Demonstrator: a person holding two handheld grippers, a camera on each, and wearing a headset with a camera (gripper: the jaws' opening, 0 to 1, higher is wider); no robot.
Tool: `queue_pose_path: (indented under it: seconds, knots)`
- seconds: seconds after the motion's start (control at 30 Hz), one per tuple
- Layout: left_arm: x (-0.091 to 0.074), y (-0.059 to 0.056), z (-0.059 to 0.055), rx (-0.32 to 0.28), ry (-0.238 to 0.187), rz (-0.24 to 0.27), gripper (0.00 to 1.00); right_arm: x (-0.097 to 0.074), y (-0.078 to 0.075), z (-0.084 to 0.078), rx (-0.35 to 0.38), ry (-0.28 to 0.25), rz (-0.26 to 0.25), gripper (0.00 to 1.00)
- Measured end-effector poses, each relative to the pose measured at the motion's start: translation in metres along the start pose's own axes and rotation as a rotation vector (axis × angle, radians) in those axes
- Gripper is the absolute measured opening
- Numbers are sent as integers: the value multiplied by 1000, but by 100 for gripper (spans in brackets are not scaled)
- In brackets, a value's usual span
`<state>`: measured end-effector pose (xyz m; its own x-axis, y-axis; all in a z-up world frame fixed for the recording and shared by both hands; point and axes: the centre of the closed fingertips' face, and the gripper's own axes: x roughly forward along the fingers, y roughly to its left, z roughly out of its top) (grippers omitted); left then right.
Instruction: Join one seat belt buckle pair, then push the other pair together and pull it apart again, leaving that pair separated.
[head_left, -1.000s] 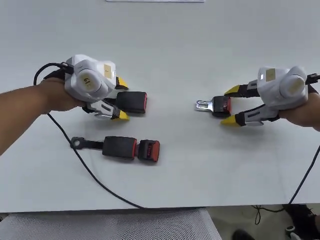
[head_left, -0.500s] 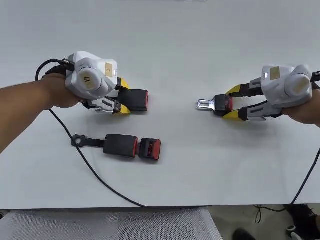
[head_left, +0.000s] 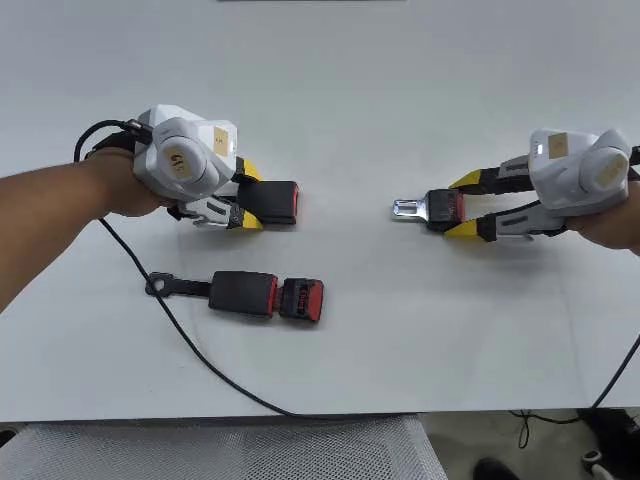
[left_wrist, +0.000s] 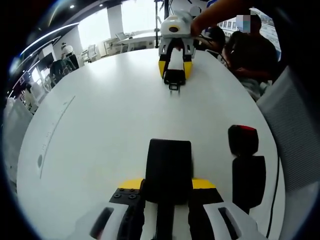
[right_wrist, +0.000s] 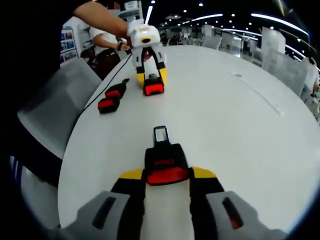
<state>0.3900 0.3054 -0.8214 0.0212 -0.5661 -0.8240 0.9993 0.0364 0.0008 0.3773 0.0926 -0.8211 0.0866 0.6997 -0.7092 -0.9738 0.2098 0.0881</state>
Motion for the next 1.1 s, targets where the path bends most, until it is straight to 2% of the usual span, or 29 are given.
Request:
queue_pose_path:
  seconds: [0.23,0.4,1.1]
  knots:
    - [1,0,0,-9,10,1,34,8,3,8,16,-38,-19,33]
    - [2,1,0,-15,17,2,34,18,4,21,31,-70,-32,33]
    - [2,1,0,-11,29,1,34,64,15,67,38,-122,-34,33]
